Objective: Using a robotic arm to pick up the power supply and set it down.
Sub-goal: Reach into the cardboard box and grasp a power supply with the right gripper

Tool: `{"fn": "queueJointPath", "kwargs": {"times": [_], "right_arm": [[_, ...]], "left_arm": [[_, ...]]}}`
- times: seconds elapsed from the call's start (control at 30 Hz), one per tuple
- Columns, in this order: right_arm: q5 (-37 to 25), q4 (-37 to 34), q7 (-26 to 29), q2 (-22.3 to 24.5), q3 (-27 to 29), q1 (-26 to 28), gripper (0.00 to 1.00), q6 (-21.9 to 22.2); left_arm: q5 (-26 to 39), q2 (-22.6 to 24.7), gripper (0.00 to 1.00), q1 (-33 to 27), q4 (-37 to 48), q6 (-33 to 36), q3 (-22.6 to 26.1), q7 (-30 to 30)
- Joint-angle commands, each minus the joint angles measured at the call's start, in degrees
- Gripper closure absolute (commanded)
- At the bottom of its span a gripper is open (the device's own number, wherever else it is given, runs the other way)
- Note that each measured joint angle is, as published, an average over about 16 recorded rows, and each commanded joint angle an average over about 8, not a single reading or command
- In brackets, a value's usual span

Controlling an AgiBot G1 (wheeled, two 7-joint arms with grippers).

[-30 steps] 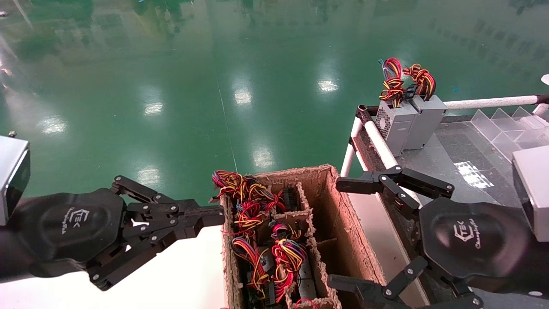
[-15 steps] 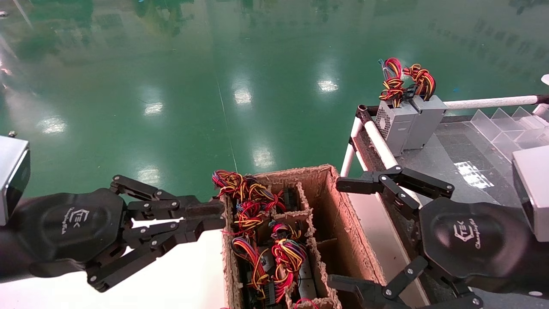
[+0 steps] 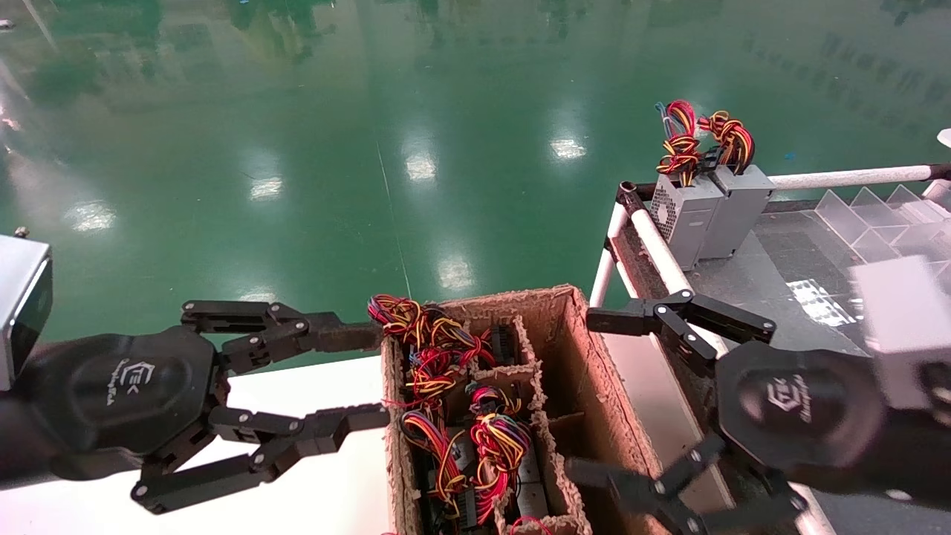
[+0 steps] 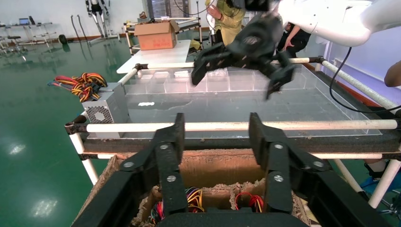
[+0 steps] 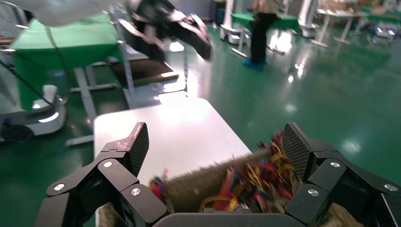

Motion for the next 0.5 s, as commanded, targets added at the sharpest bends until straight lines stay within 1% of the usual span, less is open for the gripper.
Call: {"fn": "queueJointPath", "kwargs": {"times": [0.03, 0.13, 0.17, 0.3, 0.4, 0.43, 0.5], "right_arm": [[-1.41, -0.54, 0.09, -0.13, -0.46, -0.06, 0.0, 1.1], [-5.69, -2.03, 2.86, -1.46, -3.19, 1.74, 0.0, 1.78], [-7.12, -2.62, 3.85, -2.04, -4.18, 2.53, 0.03, 1.76], [-12.12, -5.48, 6.66, -4.82, -7.76, 5.84, 0.52, 0.89], [-14.81, -7.82, 7.2, -6.99, -9.75, 7.93, 0.89, -0.08], [-15.53, -8.57, 7.15, -7.67, -10.29, 8.47, 0.99, -0.36], [-16.72, -9.88, 6.85, -8.86, -11.17, 9.34, 1.0, -0.85]], "left_arm": [[0.0, 0.0, 0.0, 0.0, 0.0, 0.0, 0.0, 0.0], [0.0, 0.0, 0.0, 0.0, 0.0, 0.0, 0.0, 0.0], [0.0, 0.0, 0.0, 0.0, 0.0, 0.0, 0.0, 0.0], [0.0, 0.0, 0.0, 0.0, 0.0, 0.0, 0.0, 0.0], [0.0, 0.0, 0.0, 0.0, 0.0, 0.0, 0.01, 0.0], [0.0, 0.0, 0.0, 0.0, 0.0, 0.0, 0.01, 0.0], [0.0, 0.0, 0.0, 0.0, 0.0, 0.0, 0.01, 0.0]]}}
